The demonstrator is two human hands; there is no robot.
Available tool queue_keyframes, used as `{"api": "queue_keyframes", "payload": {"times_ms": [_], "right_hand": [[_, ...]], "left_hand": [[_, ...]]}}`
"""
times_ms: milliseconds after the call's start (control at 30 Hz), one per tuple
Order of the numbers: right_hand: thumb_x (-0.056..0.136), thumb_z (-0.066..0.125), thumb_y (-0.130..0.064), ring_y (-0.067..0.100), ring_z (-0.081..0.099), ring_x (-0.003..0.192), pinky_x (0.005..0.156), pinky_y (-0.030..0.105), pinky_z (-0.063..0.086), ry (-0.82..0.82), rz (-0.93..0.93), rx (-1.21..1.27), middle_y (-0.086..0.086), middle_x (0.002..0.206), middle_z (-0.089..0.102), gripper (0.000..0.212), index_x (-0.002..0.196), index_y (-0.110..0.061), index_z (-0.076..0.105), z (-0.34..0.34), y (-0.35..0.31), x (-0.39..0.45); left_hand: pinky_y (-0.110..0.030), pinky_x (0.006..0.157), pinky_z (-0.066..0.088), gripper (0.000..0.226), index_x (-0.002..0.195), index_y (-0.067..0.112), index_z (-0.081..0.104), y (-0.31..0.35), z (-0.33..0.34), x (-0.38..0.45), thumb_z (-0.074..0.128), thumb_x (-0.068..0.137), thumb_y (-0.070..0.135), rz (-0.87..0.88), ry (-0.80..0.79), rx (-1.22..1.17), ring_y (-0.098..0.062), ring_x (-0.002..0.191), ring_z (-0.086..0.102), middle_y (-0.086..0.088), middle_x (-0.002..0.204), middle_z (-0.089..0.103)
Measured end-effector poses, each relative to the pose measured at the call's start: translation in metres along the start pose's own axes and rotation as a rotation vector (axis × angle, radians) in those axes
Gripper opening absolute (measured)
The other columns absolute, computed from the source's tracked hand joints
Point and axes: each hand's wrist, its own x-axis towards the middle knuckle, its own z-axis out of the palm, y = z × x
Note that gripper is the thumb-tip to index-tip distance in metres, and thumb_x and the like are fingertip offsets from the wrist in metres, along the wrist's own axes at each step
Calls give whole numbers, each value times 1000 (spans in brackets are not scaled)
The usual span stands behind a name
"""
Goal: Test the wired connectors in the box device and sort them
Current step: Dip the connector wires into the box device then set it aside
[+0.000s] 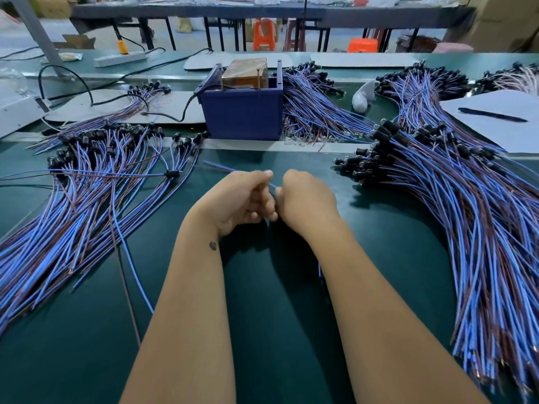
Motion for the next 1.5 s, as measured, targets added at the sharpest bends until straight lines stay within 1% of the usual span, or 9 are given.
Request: {"api": "queue_keyframes", "payload": {"times_ms": [200,267,433,700,900,1033,1133,1300,1500], "right_hand": [[97,54,-23,15,42,57,59,29,35,143,171,774,-4,61,48,29,69,-15,51,-11,7,0],[95,58,-23,13,48,60,58,25,38,103,123,750,-6,63,54,22,74,-16,58,-9,2,-1],[91,59,-23,21,58,81,67,30,40,62,24,509,-3,81,63,8,83,-21,58,4,-4,-3],[92,58,-24,22,62,81,71,34,47,102,7,573,-2,79,67,12,84,-21,66,6,-7,-4],[92,60,-18,18,64,77,70,30,49,153,119,806,-2,77,69,14,83,-15,70,12,-18,4],[91,59,-24,18,64,80,67,29,47,199,164,778,-4,79,69,14,83,-19,70,17,-31,7],[91,58,-24,20,62,78,66,31,47,158,166,769,-2,77,68,17,80,-19,69,17,-31,9],[92,58,-14,16,58,70,65,27,44,101,100,832,-2,71,66,21,75,-17,69,13,-20,7],[95,57,-13,19,62,67,67,39,54,121,108,949,0,69,67,25,72,-18,66,13,-18,3]], "left_hand": [[-23,59,57,34,99,9,64,-4,13,16,35,107,24,175,357,-148,-19,81,70,-8,86,72],[-24,62,58,30,105,11,64,-4,17,20,37,107,22,233,383,-176,-15,84,71,-4,88,73],[-21,63,55,24,86,17,69,-6,19,23,51,101,13,299,475,-223,-10,74,68,2,80,71],[-35,80,57,11,84,12,74,-9,20,23,66,91,12,288,456,-207,-20,77,65,-8,79,70],[-19,55,50,10,83,13,72,-10,27,29,68,91,14,365,626,-213,-5,59,63,6,67,70],[-32,78,58,12,78,21,71,-12,23,34,69,90,17,374,713,-231,-13,76,69,1,79,73],[-36,83,58,15,76,23,70,-13,22,35,70,89,15,359,741,-214,-16,79,69,1,79,73],[-26,57,55,12,75,18,72,-14,20,31,73,87,14,364,689,-214,-11,60,66,3,67,72],[-30,57,55,11,79,13,70,-13,20,26,70,90,17,384,644,-248,-15,62,65,-3,70,70]]}}
